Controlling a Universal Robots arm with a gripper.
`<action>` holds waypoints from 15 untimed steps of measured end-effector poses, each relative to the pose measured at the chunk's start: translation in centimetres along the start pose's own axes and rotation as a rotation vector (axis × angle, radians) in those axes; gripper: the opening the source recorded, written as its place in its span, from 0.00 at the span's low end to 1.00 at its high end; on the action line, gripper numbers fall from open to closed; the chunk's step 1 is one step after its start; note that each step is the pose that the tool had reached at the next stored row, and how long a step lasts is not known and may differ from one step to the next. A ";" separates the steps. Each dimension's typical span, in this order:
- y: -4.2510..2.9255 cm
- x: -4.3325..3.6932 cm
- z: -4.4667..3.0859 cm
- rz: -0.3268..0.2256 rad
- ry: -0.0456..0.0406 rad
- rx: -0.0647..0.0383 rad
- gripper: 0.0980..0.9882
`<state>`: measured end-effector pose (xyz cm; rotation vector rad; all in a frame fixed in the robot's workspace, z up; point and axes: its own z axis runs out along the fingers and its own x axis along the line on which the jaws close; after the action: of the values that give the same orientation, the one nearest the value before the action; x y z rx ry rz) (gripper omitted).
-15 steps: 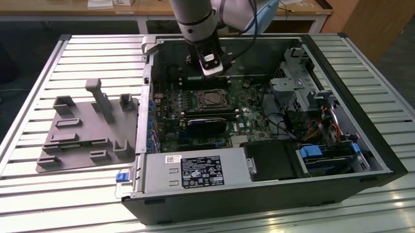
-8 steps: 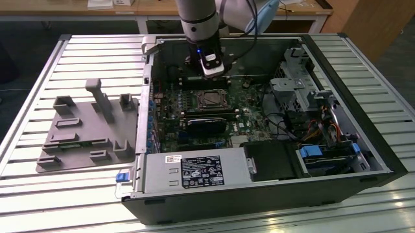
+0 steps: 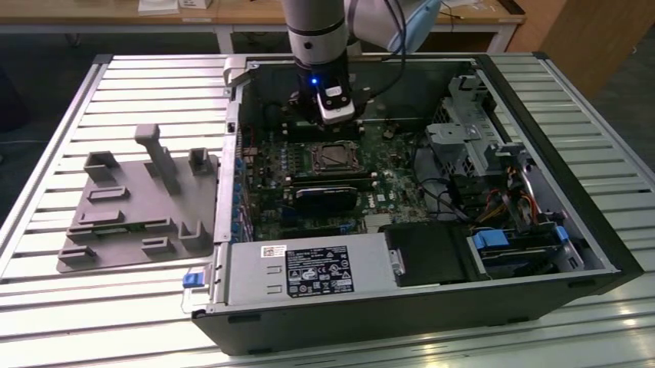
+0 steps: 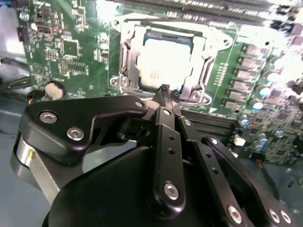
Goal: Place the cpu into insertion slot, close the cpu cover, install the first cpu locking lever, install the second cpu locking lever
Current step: 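Install the first cpu locking lever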
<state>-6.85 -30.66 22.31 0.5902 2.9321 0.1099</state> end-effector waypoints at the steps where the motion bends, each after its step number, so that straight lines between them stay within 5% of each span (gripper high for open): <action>1: -0.08 -0.03 0.01 0.000 0.0009 0.005 0.01; 5: -0.22 -0.09 0.03 -0.003 -0.0030 0.020 0.01; 9: -0.31 -0.19 0.13 -0.003 -0.0025 0.024 0.01; 15: -0.27 -0.63 0.64 -0.015 0.0301 0.036 0.01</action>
<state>-6.27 -31.13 21.74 0.5771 2.9728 0.0649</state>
